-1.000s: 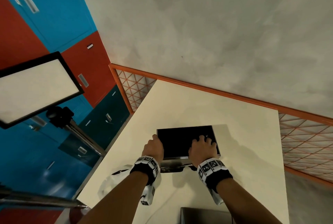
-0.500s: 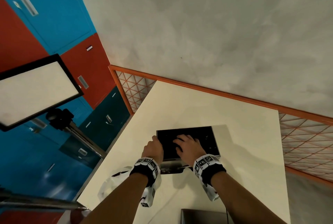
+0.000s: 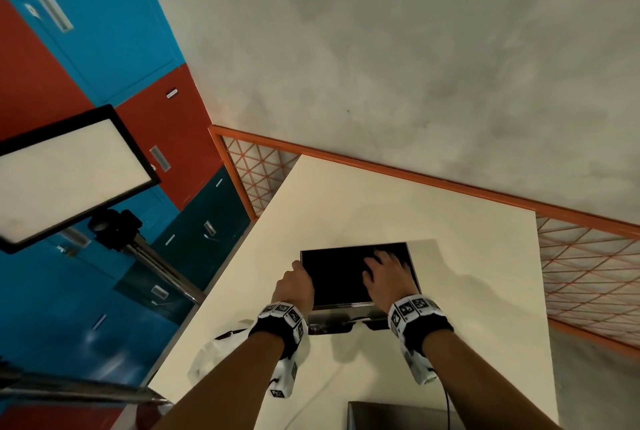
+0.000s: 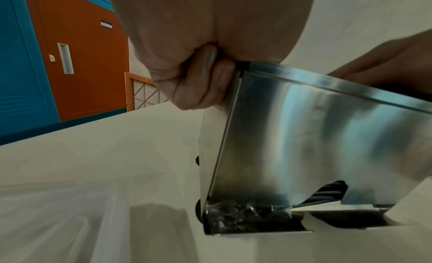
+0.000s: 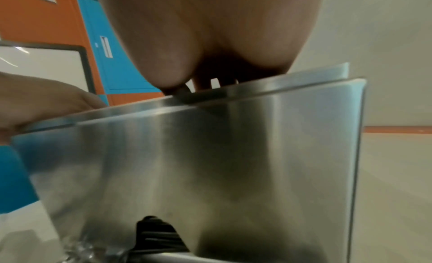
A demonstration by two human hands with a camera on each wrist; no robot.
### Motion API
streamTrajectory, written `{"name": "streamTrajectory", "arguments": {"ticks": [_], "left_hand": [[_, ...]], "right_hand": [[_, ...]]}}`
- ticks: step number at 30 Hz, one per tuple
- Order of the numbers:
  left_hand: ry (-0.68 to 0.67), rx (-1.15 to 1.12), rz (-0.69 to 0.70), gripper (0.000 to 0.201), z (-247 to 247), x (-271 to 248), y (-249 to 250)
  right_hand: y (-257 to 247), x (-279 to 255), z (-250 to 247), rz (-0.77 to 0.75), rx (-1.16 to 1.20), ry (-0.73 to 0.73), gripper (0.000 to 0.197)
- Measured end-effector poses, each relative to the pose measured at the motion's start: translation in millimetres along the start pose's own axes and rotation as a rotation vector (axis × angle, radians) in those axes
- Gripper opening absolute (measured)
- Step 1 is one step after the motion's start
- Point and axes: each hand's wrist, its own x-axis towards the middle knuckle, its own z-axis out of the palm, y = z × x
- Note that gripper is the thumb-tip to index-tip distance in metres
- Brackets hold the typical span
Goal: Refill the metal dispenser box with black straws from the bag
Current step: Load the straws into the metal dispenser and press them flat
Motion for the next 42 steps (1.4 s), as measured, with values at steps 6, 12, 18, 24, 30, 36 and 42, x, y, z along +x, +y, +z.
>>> {"name": "streamTrajectory", "arguments": {"ticks": [6, 12, 18, 24, 30, 36, 42], "left_hand": [[0.002, 0.008, 0.002, 0.029, 1, -1, 0], [0.005, -0.001, 0.006, 0.029, 1, -2, 0], [0.014, -0.005, 0.020, 0.028, 1, 0, -2], [0.014, 0.010, 0.030, 0.028, 2, 5, -2], [0.024, 0.047, 0.043, 0.030, 0, 13, 1], [0.049, 0.029, 0.048, 0.030, 1, 21, 5], [0.052, 0.034, 0.062, 0.029, -2, 31, 10]], "right_hand": [[3, -1, -1, 0.051, 0.095, -0.013, 0.042], [-1, 6, -13, 0.345, 0.273, -0.063, 0.052], [2, 10, -15, 0.339, 0.344, -0.020, 0.046], [4, 3, -11, 0.192, 0.230, -0.004, 0.046], [-6, -3, -5, 0.015, 0.082, -0.020, 0.036], [-14, -10, -7, -0.016, -0.018, 0.108, 0.031], [0, -10, -13, 0.091, -0.020, 0.067, 0.040]]}}
